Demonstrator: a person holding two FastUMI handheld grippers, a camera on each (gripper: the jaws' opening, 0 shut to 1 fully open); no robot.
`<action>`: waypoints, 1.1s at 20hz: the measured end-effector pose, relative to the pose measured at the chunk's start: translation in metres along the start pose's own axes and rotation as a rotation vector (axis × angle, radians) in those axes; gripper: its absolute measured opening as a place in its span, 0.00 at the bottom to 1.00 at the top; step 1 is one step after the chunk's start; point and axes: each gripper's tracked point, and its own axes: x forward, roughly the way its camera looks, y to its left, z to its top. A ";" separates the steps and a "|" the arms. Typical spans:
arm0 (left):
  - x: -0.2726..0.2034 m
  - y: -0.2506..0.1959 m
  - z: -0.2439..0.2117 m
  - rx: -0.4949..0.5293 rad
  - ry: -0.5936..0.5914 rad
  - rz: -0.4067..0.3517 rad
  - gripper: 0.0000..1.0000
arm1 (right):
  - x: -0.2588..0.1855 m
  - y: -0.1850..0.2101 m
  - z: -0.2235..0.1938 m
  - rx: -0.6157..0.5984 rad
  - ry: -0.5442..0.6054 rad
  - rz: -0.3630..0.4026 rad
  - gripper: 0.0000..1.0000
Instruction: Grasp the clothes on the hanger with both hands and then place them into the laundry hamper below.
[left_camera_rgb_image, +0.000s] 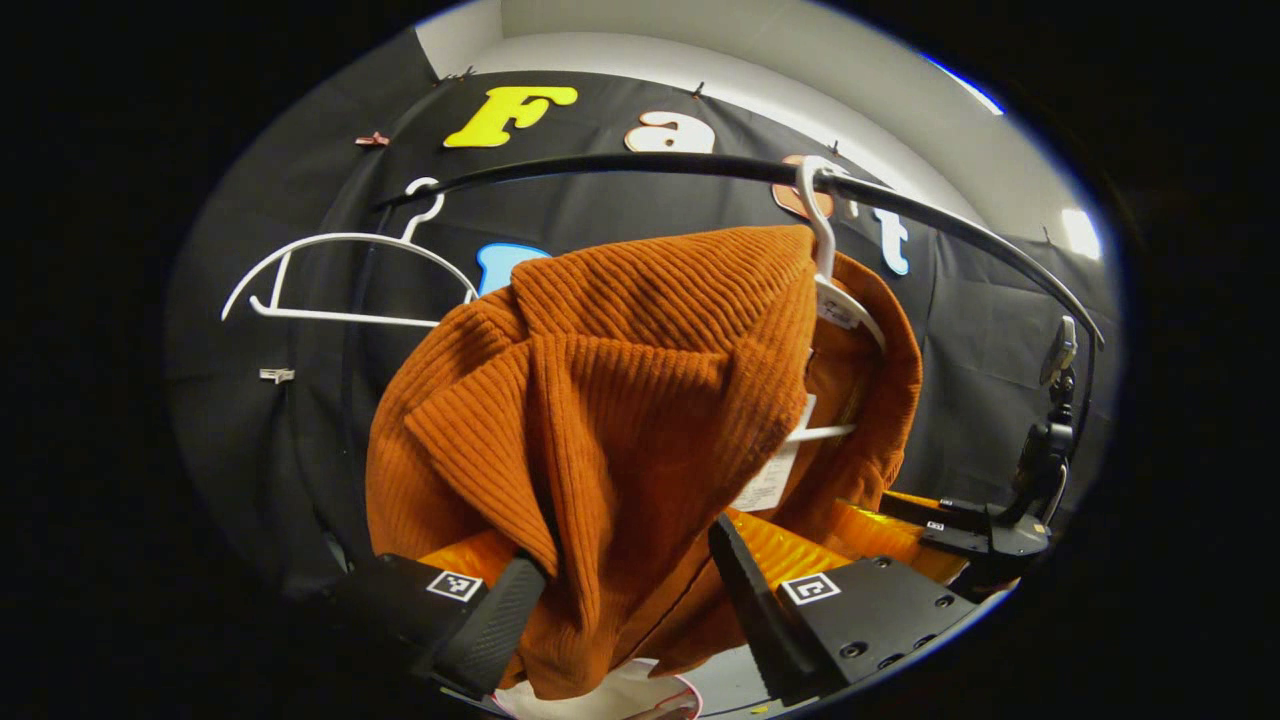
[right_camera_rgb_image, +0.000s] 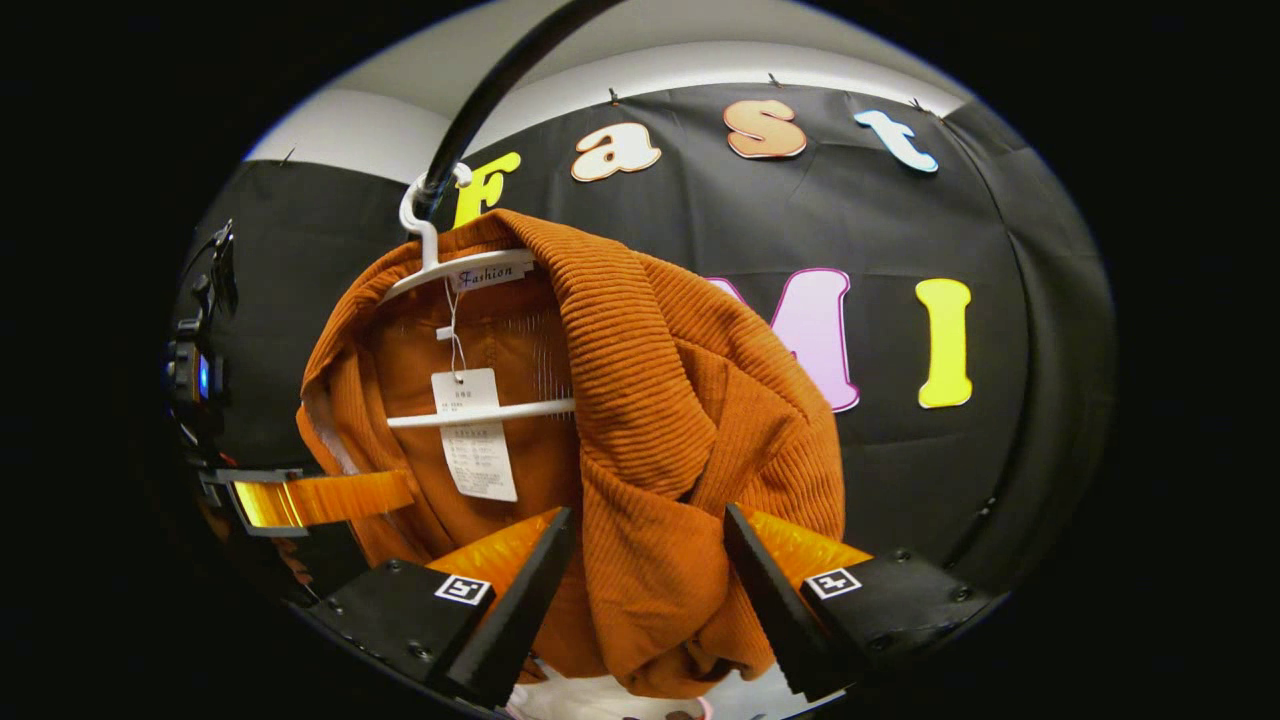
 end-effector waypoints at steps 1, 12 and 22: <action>0.003 0.001 0.004 -0.007 -0.011 0.016 0.93 | 0.011 -0.002 0.003 0.004 -0.013 -0.010 0.98; -0.022 0.021 0.020 -0.036 -0.005 0.117 0.11 | 0.015 -0.010 0.014 0.020 -0.008 0.160 0.19; -0.093 0.004 0.078 -0.008 -0.065 0.071 0.11 | -0.029 -0.029 0.096 0.336 -0.167 0.326 0.19</action>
